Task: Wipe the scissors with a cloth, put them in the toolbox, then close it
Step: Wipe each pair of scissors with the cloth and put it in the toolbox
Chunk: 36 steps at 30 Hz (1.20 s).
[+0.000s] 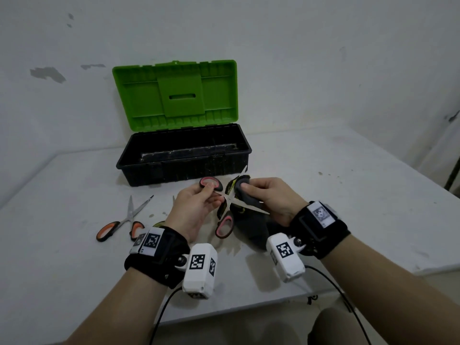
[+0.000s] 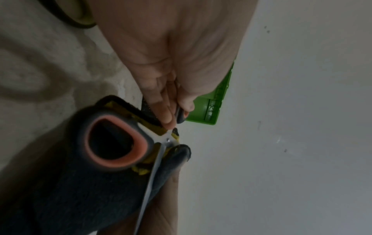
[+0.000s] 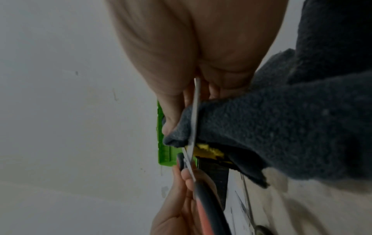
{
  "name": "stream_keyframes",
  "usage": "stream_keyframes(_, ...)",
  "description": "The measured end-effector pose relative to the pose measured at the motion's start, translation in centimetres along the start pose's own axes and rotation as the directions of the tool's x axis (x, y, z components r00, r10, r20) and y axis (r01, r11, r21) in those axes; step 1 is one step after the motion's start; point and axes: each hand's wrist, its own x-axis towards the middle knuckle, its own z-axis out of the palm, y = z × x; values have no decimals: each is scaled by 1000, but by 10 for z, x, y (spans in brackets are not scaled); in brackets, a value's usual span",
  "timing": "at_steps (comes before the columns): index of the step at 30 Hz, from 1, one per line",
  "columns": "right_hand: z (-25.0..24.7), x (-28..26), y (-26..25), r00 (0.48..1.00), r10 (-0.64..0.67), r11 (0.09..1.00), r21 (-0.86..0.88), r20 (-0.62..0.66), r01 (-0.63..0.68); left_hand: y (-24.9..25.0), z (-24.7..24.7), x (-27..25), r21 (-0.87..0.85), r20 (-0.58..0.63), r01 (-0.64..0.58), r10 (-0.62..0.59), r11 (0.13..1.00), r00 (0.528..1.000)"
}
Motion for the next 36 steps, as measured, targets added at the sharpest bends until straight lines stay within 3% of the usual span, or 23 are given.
stream_keyframes(12,8,4,5,999,29,998,-63,42,-27,-3,2,-2,102,41,-71,67,992,997)
stream_keyframes(15,10,3,6,1000,-15,991,-134,-11,14,-1,3,-5,134,30,-104,101,985,994)
stream_keyframes(19,10,0,10,995,-81,967,-247,-51,66,1,5,-6,198,43,-97,90,975,995)
stream_keyframes(23,9,-2,8,997,-69,972,-227,-35,60,4,4,-4,341,41,-115,107,933,993)
stream_keyframes(29,7,-4,4,995,-86,963,-262,-55,69,6,4,-10,354,38,-69,59,933,998)
stream_keyframes(32,4,-4,1,995,-75,963,-264,-70,54,3,6,-16,436,21,-105,107,894,994)
stream_keyframes(36,10,-6,2,997,-49,978,-207,-61,36,-6,14,-19,584,-86,-154,249,797,965)
